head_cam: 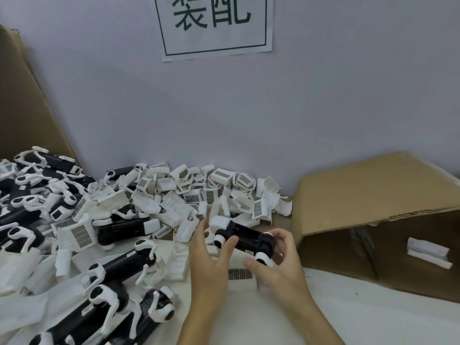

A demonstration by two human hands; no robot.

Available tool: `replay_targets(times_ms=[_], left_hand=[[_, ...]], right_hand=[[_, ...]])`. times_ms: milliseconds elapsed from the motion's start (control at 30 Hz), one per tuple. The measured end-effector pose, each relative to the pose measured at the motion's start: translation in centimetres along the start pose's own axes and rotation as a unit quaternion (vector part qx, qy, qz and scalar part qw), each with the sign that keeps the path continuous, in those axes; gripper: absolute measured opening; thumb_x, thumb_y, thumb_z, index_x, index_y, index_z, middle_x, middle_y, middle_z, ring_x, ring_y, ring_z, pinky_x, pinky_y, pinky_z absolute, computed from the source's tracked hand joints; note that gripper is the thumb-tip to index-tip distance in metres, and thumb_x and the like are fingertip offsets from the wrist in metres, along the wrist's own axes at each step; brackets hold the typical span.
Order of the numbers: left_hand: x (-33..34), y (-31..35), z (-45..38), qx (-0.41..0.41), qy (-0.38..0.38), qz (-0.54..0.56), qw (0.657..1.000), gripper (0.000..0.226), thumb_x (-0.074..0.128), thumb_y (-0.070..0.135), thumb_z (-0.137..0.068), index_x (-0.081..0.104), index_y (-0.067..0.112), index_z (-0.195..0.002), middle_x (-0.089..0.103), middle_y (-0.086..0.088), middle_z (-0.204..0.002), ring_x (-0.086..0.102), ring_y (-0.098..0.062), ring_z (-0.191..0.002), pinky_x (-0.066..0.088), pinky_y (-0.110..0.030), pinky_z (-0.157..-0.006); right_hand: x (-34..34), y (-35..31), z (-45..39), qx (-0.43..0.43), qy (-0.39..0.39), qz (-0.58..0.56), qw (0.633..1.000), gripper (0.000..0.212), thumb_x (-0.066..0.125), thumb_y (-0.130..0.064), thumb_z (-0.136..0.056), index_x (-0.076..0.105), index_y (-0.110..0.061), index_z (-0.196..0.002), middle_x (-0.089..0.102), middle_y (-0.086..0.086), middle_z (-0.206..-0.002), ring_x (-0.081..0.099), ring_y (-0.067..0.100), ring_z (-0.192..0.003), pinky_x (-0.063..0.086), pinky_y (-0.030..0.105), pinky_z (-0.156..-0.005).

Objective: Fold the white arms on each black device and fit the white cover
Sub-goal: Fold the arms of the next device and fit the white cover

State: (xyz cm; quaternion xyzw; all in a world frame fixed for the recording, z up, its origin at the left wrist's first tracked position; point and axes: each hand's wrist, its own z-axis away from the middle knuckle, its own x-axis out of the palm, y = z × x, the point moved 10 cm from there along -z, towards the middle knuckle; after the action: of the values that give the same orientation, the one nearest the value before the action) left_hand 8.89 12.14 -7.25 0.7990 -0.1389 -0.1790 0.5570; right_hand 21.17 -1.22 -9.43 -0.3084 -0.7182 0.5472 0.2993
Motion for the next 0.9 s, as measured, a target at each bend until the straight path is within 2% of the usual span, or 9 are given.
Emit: replay_targets(times_ms=[133,233,367,467,533,633,700,800,900], left_hand=[[-1.4,0.7,-0.1,0.023,0.101,-0.004,0.995,0.036,0.079,0.041,-0.076,0.049,0.026,-0.09,0.049,0.011,-0.091,0.046,-0.012,-0.088,0.037,-0.021,-0.077],[0.3,1.4,0.0,0.046,0.048,0.021,0.998,0.048,0.065,0.053,-0.082,0.057,0.013,-0.058,0.051,0.005,-0.053,0.04,-0.008,-0.054,0.031,-0.02,-0.054],[4.1,1.3,0.5,-0.035,-0.063,0.109,0.991,0.028,0.07,0.045,-0.088,0.076,0.022,-0.073,0.074,0.002,-0.069,0.066,-0.007,-0.064,0.048,-0.019,-0.06],[5.2,-0.5,0.8,-0.148,-0.065,0.252,0.954,0.033,0.064,0.038,-0.092,0.074,0.006,-0.096,0.077,-0.015,-0.089,0.074,-0.03,-0.087,0.058,-0.043,-0.081],[4.9,-0.8,0.7,-0.179,-0.063,0.32,0.928,0.04,0.064,0.035,-0.089,0.07,-0.001,-0.105,0.074,-0.024,-0.098,0.072,-0.039,-0.092,0.056,-0.049,-0.084],[4.8,-0.8,0.5,-0.186,-0.075,0.363,0.91,0.04,0.065,0.033,-0.084,0.07,0.001,-0.107,0.072,-0.027,-0.104,0.071,-0.041,-0.096,0.055,-0.049,-0.089],[5.2,-0.2,0.6,-0.173,-0.098,0.368,0.908,0.032,0.067,0.031,-0.083,0.074,0.005,-0.101,0.073,-0.026,-0.104,0.072,-0.039,-0.096,0.058,-0.046,-0.085],[5.8,0.7,0.7,-0.144,-0.12,0.36,0.914,0.029,0.07,0.027,-0.082,0.076,0.006,-0.102,0.074,-0.023,-0.104,0.073,-0.035,-0.095,0.06,-0.032,-0.072],[5.9,1.4,0.6,-0.113,-0.136,0.338,0.924,0.033,0.071,0.028,-0.08,0.075,0.009,-0.106,0.076,-0.018,-0.101,0.075,-0.03,-0.092,0.061,-0.034,-0.065]], right_hand=[[-0.7,-0.7,0.3,-0.042,0.079,0.037,0.995,0.068,0.092,-0.012,-0.065,0.046,-0.035,-0.108,0.063,-0.013,-0.108,0.059,-0.004,-0.1,0.048,0.012,-0.074],[-1.3,-1.4,0.6,-0.083,0.137,0.051,0.986,0.071,0.094,-0.018,-0.063,0.041,-0.041,-0.106,0.061,-0.019,-0.103,0.061,0.0,-0.097,0.05,0.019,-0.078],[-0.7,-1.8,0.8,-0.106,0.124,0.053,0.985,0.072,0.093,-0.024,-0.063,0.04,-0.046,-0.107,0.063,-0.023,-0.104,0.066,0.005,-0.094,0.058,0.028,-0.068],[0.6,-2.5,0.8,-0.135,0.078,0.082,0.984,0.07,0.089,-0.019,-0.065,0.04,-0.048,-0.107,0.063,-0.028,-0.102,0.068,-0.002,-0.085,0.053,0.012,-0.058],[1.1,-3.0,1.0,-0.149,0.066,0.11,0.98,0.068,0.087,-0.028,-0.065,0.04,-0.047,-0.11,0.063,-0.029,-0.103,0.068,-0.004,-0.08,0.048,0.006,-0.059],[1.3,-3.6,1.4,-0.164,0.08,0.171,0.968,0.073,0.084,-0.04,-0.066,0.036,-0.054,-0.119,0.056,-0.035,-0.116,0.058,-0.013,-0.102,0.04,-0.002,-0.074],[1.1,-3.5,1.4,-0.162,0.086,0.205,0.961,0.075,0.078,-0.053,-0.066,0.035,-0.055,-0.127,0.05,-0.033,-0.123,0.052,-0.008,-0.116,0.041,0.003,-0.086],[0.6,-3.1,1.2,-0.157,0.092,0.24,0.954,0.078,0.071,-0.061,-0.066,0.043,-0.038,-0.136,0.053,-0.026,-0.121,0.054,0.002,-0.118,0.049,0.022,-0.093],[0.3,-3.4,1.3,-0.153,0.099,0.247,0.952,0.058,0.07,-0.063,-0.065,0.046,-0.052,-0.117,0.059,-0.028,-0.109,0.056,-0.006,-0.107,0.047,0.011,-0.08]])
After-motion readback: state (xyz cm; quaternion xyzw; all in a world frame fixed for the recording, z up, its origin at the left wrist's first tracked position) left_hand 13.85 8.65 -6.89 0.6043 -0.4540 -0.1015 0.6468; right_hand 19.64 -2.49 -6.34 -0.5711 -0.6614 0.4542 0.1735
